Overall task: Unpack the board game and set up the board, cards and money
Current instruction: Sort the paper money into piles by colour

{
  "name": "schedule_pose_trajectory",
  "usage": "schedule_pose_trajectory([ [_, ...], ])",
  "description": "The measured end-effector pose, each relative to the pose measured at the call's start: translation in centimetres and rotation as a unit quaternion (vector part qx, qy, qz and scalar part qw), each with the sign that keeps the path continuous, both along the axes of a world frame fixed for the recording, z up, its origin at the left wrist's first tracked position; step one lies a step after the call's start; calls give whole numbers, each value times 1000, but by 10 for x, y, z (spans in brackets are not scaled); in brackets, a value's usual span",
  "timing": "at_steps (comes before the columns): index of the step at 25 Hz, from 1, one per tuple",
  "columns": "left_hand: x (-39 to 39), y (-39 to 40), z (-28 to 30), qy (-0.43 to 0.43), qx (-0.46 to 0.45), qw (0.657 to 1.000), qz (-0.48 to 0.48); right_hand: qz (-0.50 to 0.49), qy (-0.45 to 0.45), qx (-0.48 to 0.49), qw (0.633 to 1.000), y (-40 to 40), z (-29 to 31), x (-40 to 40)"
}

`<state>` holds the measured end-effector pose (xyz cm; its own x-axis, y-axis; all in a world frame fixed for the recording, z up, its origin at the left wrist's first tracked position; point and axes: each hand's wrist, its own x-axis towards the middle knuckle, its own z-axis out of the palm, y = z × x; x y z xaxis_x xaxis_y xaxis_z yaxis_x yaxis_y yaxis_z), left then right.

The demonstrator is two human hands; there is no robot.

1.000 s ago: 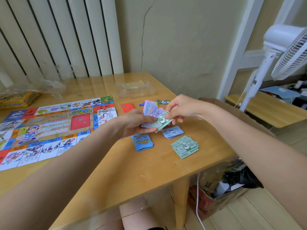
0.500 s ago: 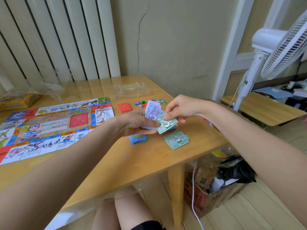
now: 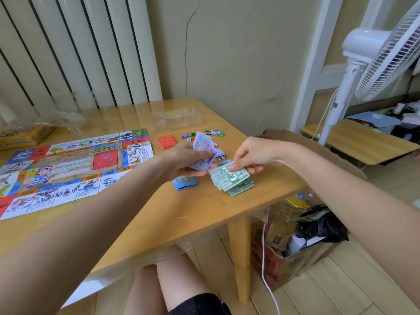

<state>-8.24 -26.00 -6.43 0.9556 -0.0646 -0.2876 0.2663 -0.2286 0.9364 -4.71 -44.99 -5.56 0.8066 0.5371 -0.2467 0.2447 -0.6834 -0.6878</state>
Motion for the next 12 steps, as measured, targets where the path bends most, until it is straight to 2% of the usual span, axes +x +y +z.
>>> schedule_pose_trajectory([
  [3,1,4,-2,32,28,999,-23,12,-21,-90,996,-5,-8,2],
  [6,-4,1,-5,91,61,991,-71,27,-90,-200,975,-1,-12,5],
  [9,-4,-1,-7,129,44,987,-89,5,-168,-221,961,2,-6,6],
  [10,-3,-1,-8,133,34,987,-87,-2,-149,-205,967,2,-2,5],
  [12,-2,-1,-8,135,17,987,-83,12,-55,-212,976,3,5,-3],
])
